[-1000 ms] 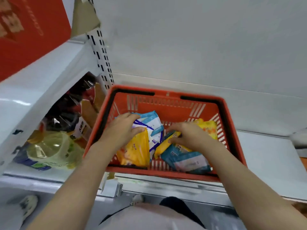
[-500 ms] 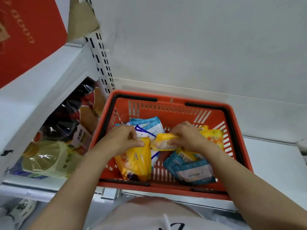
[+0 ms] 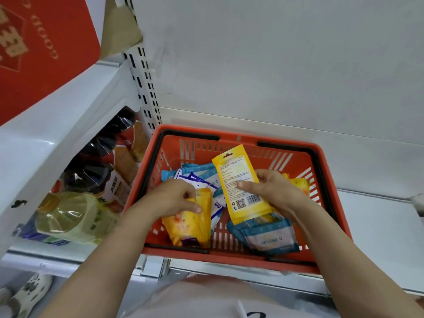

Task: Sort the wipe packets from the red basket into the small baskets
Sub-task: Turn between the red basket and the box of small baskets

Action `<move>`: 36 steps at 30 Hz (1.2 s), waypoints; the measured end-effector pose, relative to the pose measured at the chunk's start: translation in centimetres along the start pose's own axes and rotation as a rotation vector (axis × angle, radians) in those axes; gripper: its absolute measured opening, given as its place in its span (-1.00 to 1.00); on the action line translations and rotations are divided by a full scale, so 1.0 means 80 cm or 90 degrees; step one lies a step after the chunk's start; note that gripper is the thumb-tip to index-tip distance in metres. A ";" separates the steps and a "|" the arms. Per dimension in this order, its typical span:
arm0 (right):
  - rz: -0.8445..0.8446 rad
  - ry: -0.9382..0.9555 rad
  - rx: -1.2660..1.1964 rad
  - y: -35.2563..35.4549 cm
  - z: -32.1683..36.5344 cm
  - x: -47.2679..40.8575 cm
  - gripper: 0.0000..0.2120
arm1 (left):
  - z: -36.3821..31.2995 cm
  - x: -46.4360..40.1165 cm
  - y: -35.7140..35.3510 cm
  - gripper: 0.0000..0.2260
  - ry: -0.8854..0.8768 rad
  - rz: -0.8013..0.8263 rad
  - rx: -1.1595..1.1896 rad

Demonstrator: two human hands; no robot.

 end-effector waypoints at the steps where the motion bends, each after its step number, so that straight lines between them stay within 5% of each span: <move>1: 0.001 -0.018 -0.031 0.001 -0.005 0.002 -0.54 | -0.006 0.001 0.010 -0.72 -0.022 -0.038 0.054; 8: -0.028 -0.084 -0.141 0.013 -0.018 0.014 -0.64 | -0.025 0.013 0.068 -0.72 -0.050 -0.281 0.291; 14: 0.002 -0.119 -0.136 -0.003 -0.020 0.017 -0.50 | -0.018 0.012 0.067 -0.65 0.009 -0.292 0.291; 24: -0.116 -0.119 0.070 -0.005 0.003 0.024 -0.25 | -0.017 0.014 0.066 -0.55 0.007 -0.269 0.406; 27: -0.134 -0.134 0.026 -0.008 -0.008 0.024 -0.05 | -0.017 0.011 0.064 -0.57 0.010 -0.273 0.425; 32: -0.201 -0.095 -0.085 0.000 -0.017 0.036 -0.77 | -0.021 0.006 0.059 -0.66 -0.012 -0.276 0.514; 36: -0.268 -0.002 -0.132 0.012 -0.012 0.053 -0.73 | -0.036 0.003 0.035 -0.52 0.002 -0.185 0.612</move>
Point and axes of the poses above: each hand's wrist, its own x-axis away from the middle knuckle, its own y-axis out of the back of the hand, z = x × y, the point moved 9 cm from there along -x, towards the middle knuckle, and after that the axes turned 8 degrees about x, right-handed, at the moved point
